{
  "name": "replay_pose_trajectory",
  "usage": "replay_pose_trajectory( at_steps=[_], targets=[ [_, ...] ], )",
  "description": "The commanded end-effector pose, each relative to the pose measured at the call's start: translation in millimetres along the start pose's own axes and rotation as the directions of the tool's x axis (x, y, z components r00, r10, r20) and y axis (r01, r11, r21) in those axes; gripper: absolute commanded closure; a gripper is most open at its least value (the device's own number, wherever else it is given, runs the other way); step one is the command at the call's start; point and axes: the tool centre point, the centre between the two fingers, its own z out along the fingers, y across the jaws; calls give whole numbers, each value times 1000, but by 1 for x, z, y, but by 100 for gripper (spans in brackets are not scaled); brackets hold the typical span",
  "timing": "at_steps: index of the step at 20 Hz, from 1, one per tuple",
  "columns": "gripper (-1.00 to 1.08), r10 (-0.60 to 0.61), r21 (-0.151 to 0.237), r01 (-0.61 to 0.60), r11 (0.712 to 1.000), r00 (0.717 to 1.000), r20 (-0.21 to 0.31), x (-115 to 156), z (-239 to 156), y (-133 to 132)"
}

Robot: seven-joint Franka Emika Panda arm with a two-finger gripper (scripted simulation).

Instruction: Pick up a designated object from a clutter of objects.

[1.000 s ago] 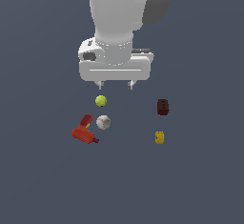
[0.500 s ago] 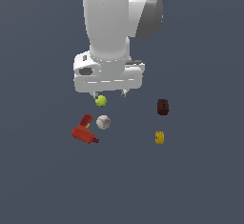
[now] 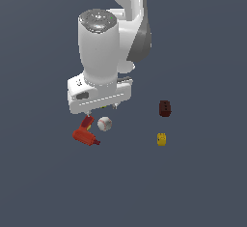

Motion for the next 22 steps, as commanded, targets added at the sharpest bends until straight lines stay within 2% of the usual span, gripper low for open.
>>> replay_pose_trajectory(
  at_steps=[1, 6, 11, 16, 22],
  targets=[
    [-100, -71, -12, 71, 997, 997, 3, 1, 15, 8],
    [-100, -210, -31, 211, 977, 978, 12, 1, 44, 23],
    [-100, -348, -44, 348, 936, 937, 22, 0, 73, 36],
    [-100, -479, -52, 480, 876, 877, 31, -2, 103, 47],
    [-100, -623, -56, 624, 779, 781, 37, -5, 139, 57]
  ],
)
